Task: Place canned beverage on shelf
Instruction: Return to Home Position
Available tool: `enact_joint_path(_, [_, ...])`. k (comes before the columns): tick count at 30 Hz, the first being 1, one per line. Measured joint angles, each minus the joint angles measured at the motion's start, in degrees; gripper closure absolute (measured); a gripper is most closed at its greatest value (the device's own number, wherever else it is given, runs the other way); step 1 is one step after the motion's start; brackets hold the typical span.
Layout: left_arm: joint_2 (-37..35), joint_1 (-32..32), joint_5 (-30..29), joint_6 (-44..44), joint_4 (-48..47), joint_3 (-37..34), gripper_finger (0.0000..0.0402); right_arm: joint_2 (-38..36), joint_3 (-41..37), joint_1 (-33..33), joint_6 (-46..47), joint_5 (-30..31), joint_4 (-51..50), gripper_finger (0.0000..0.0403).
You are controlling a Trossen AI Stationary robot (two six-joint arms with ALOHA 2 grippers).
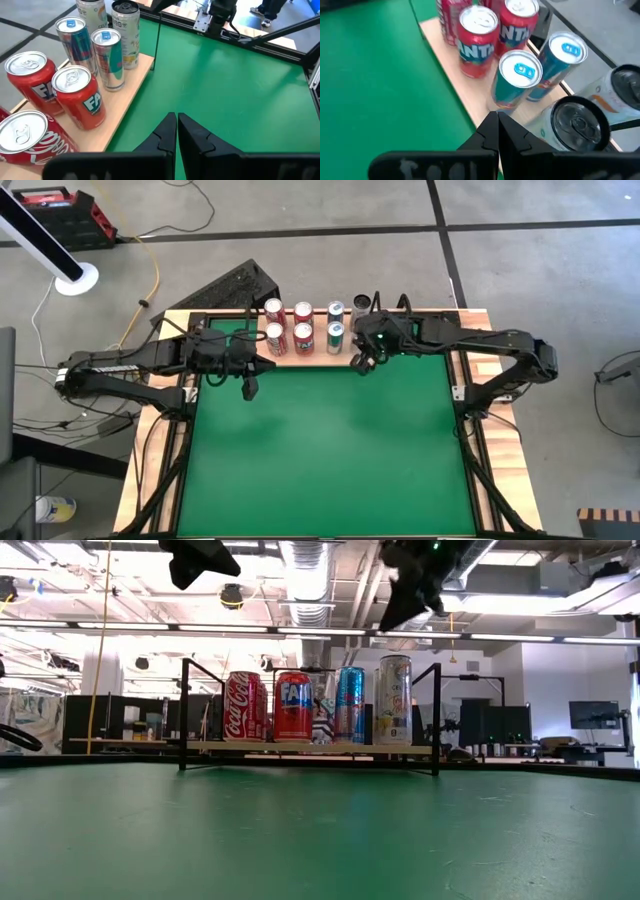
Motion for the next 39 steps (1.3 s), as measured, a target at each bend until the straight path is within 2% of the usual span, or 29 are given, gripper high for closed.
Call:
enact_joint_path(4, [0.00,0.01,0.26,0.15,-0.08,0.00,0.0401,-3.74,0.12,1.42,-0.01,-1.01,-0.32,0.0381])
enact_joint_path(9, [-0.50,0.00,0.32,4.49,-0.42,0.00,0.0401,-9.70,0.21,2.24,-1.61,-6.03,-1.55,0.0381])
enact_joint_path(12, [-1.91,-0.13,0.44,6.98,-0.84,0.00,0.0401,-13.69,-0.25,2.98,-2.42,-8.80,-2.43,0.0381])
enact_joint_path(16, [-5.32,-0.93,0.51,6.04,-1.20,0.00,0.0401,-19.86,-2.01,4.58,-1.99,-10.29,-4.84,0.0381])
enact_joint_path(21, [-11.60,-2.75,0.44,7.02,-2.02,0.00,0.0401,-29.39,-8.39,7.00,0.39,-10.34,-1.86,0.0381])
enact_joint_path(25, [-17.03,-3.95,-0.19,8.76,0.08,-1.72,0.0401,-37.32,-17.22,9.01,1.53,-10.72,6.00,0.0381])
enact_joint_path(31, [-25.55,-4.09,-1.46,8.40,7.59,-11.92,0.0401,-46.86,-32.32,10.90,3.44,-12.79,25.09,0.0381])
enact_joint_path(35, [-30.51,-4.09,-0.87,6.04,20.84,-23.70,0.0401,-49.94,-40.83,10.87,5.07,-14.63,33.59,0.0381])
enact_joint_path(39, [-33.37,-4.09,0.39,2.33,36.02,-35.60,0.0401,-50.64,-46.76,10.88,5.11,-17.13,37.61,0.0381])
